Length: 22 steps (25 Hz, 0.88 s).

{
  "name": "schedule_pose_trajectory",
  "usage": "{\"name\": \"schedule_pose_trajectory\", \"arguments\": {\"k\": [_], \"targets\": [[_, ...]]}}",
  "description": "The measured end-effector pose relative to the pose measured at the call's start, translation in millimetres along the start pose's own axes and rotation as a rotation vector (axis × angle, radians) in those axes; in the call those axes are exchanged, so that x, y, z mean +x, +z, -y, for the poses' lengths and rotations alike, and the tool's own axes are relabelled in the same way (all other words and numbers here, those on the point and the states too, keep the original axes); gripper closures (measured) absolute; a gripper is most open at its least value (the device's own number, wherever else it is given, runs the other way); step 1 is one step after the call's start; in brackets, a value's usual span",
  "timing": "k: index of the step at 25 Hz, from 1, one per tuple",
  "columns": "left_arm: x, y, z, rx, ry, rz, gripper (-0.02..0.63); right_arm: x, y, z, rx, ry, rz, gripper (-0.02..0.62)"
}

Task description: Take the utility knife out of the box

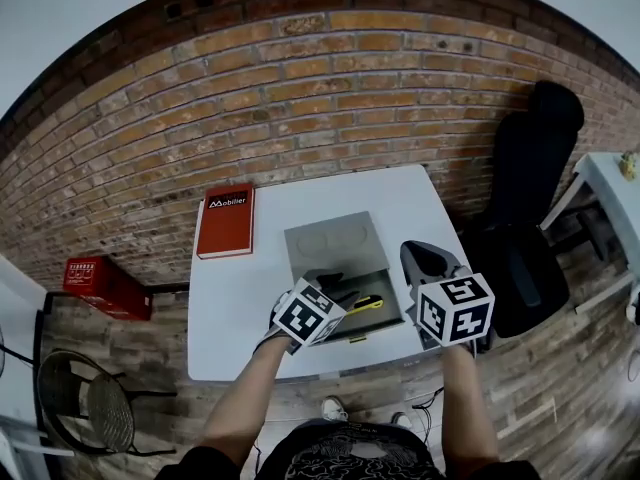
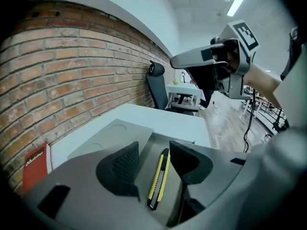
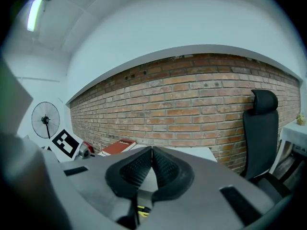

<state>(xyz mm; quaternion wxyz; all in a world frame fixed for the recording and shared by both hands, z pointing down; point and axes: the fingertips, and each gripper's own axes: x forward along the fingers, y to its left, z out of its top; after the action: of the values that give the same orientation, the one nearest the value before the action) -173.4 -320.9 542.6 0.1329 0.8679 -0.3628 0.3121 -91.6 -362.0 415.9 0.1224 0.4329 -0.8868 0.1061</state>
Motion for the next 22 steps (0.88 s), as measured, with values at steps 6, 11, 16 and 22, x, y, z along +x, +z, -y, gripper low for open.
{"name": "schedule_pose_trajectory", "arguments": {"k": [6, 11, 16, 22], "targets": [[24.0, -22.9, 10.9, 0.085, -0.096, -0.087, 0.400, 1.1, -10.1, 2.5, 0.013, -0.043, -0.014, 0.575], [43.7, -41.0, 19.9, 0.091, -0.168, -0.166, 0.400, -3.5, -14.5, 13.3, 0.027, -0.084, -0.018, 0.575], [57.4, -60.5, 26.5, 0.115, -0.211, -0.244, 0.400, -6.4, -21.9, 20.1, 0.046, -0.111, -0.026, 0.575], [66.7, -73.3, 26.6, 0.130, -0.230, -0.300, 0.400, -8.7, -28.1, 26.7, 0.059, -0.132, -0.033, 0.575]]}}
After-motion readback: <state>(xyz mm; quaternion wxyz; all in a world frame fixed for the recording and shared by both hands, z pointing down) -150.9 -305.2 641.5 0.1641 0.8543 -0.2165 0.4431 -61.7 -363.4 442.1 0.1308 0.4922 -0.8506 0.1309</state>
